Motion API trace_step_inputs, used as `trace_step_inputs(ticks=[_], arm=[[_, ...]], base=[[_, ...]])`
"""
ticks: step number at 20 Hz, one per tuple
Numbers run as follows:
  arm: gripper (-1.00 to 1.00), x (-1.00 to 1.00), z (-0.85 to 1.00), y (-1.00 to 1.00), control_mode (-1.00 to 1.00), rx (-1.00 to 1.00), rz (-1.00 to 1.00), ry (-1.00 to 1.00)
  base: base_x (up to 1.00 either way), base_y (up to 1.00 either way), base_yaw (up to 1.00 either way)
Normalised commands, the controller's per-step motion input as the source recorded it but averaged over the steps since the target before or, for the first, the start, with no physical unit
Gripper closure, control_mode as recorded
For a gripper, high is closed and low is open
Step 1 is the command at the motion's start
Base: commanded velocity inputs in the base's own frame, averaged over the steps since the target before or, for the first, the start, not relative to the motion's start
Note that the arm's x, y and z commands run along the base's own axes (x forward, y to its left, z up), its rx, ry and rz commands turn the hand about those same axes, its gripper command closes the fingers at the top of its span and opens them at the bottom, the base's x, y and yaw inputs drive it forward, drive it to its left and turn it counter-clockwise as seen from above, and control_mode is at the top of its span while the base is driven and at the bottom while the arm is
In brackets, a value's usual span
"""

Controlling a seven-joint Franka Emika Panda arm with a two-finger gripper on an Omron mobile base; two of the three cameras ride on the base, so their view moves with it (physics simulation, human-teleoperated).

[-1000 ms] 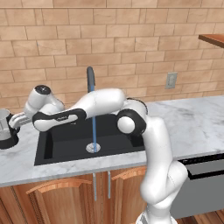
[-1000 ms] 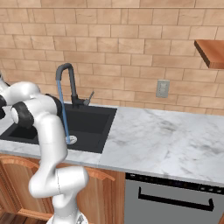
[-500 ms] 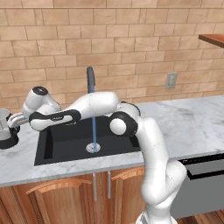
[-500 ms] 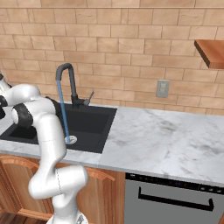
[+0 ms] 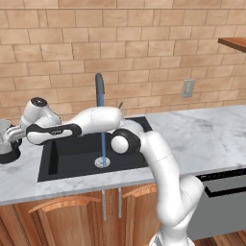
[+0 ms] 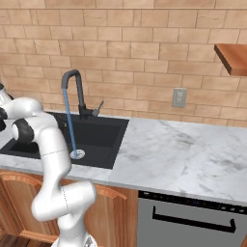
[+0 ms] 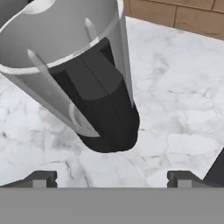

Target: Turn on the sink faucet and place the jug under the water for a few seconds to fill it up.

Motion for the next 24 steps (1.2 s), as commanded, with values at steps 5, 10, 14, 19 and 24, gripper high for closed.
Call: trace_step_inputs(ticks=[5, 10, 14, 19, 24], arm=[[-1.0, 0.09, -0.17, 0.12, -1.0, -0.03, 0.0, 0.06], [-1.0, 0.12, -0.05, 0.01, -1.0, -0.01, 0.0, 0.04], [-1.0, 0.18, -0.06, 0.01, -1.0, 0.0, 0.0, 0.04], [-1.0, 0.14, -0.18, 0.0, -1.0, 0.0, 0.0, 0.0], [-1.0, 0.07, -0.14, 0.13, -1.0, 0.0, 0.0, 0.0]], base=[[0.0, 0.0, 0.0], [0.0, 0.0, 0.0], [0.0, 0.0, 0.0], [0.0, 0.0, 0.0], [0.0, 0.0, 0.0]])
